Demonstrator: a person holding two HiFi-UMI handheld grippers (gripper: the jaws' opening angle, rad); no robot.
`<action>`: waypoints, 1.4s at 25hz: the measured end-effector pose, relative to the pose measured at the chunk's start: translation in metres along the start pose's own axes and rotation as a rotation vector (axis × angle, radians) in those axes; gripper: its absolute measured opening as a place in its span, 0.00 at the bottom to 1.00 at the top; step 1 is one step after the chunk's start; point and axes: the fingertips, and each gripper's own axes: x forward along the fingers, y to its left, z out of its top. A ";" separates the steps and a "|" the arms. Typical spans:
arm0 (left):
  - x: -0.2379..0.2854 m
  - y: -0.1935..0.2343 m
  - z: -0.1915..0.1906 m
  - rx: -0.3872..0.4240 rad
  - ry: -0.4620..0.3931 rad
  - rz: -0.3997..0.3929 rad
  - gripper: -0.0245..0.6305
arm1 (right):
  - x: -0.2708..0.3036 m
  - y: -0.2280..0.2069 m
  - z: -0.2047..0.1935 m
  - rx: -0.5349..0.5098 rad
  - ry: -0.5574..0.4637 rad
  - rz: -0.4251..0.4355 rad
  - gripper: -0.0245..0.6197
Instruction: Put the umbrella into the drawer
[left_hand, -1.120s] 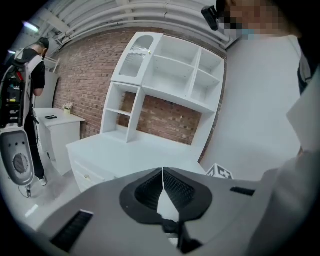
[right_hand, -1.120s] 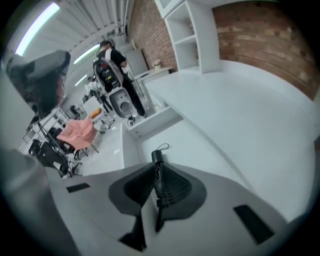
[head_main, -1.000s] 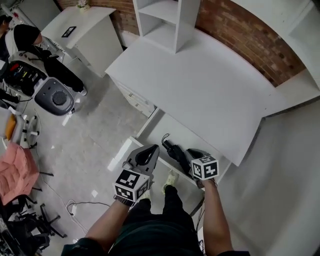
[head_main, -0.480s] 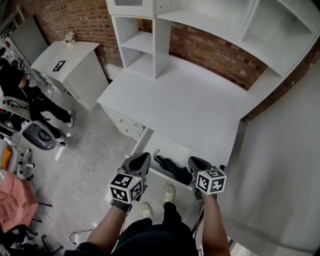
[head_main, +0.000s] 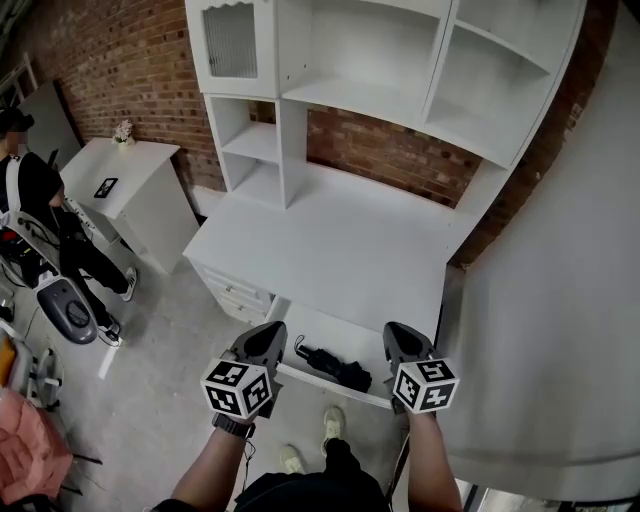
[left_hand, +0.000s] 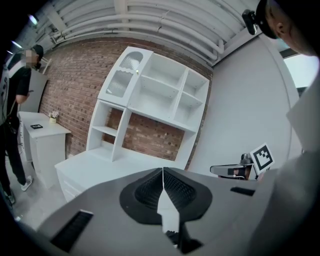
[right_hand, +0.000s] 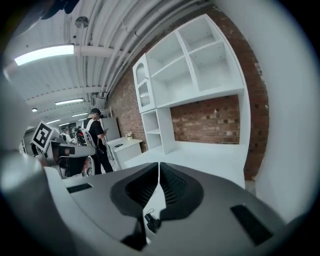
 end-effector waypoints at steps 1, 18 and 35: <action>-0.002 -0.003 0.007 0.013 -0.009 -0.003 0.05 | -0.007 0.002 0.009 -0.013 -0.021 -0.009 0.05; -0.052 -0.045 0.104 0.141 -0.141 -0.057 0.05 | -0.078 0.041 0.116 -0.162 -0.244 -0.073 0.05; -0.084 -0.063 0.146 0.215 -0.235 -0.062 0.05 | -0.112 0.057 0.160 -0.227 -0.360 -0.110 0.05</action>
